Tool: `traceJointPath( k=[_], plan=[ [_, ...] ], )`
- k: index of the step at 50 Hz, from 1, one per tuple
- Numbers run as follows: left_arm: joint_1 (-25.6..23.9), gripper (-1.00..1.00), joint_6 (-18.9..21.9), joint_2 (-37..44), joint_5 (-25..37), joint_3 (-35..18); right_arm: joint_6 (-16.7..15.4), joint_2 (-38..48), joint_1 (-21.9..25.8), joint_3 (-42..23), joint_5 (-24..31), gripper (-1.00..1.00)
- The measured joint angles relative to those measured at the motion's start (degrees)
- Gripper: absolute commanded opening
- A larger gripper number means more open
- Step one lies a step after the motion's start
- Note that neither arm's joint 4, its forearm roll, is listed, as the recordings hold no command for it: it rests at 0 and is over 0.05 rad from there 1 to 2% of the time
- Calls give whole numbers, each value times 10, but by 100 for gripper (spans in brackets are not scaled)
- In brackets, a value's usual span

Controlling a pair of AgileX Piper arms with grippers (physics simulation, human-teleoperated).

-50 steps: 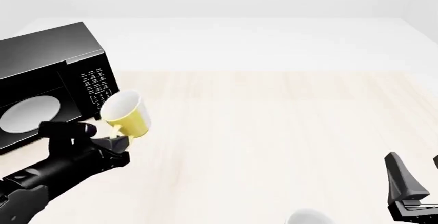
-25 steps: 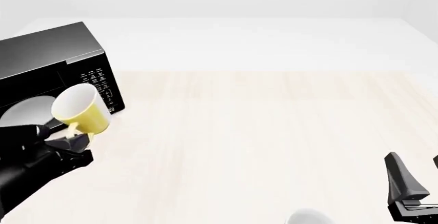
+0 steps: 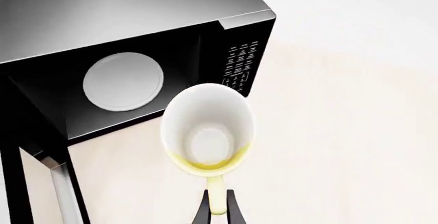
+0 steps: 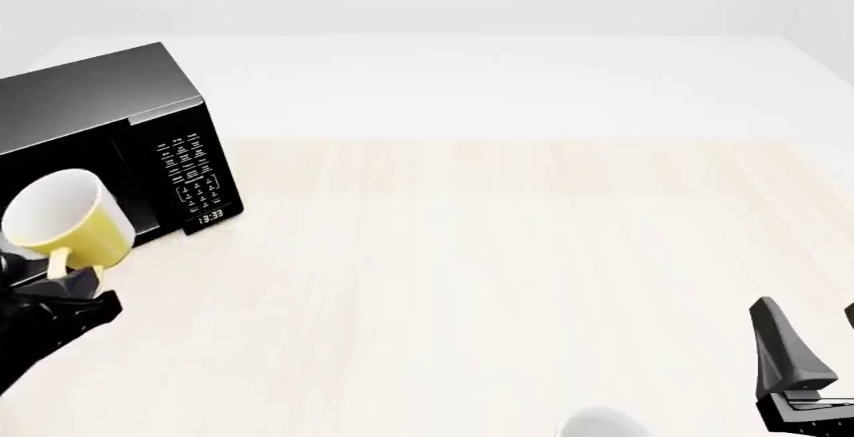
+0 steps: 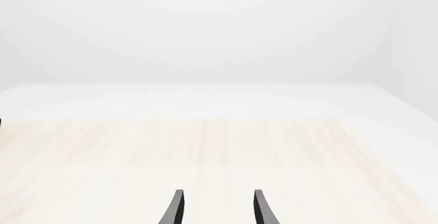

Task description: Put the yellow and white mug in the microwave and close it.

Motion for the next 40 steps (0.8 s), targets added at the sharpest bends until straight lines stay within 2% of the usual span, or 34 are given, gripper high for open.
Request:
traceJointPath(
  k=[20, 40],
  plan=[
    [62, -100, -4, 64, -47, -5, 0, 0, 0, 0, 0, 100],
    [94, -100, -9, 163, -108, -22, 0, 0, 0, 0, 0, 100]
  ],
)
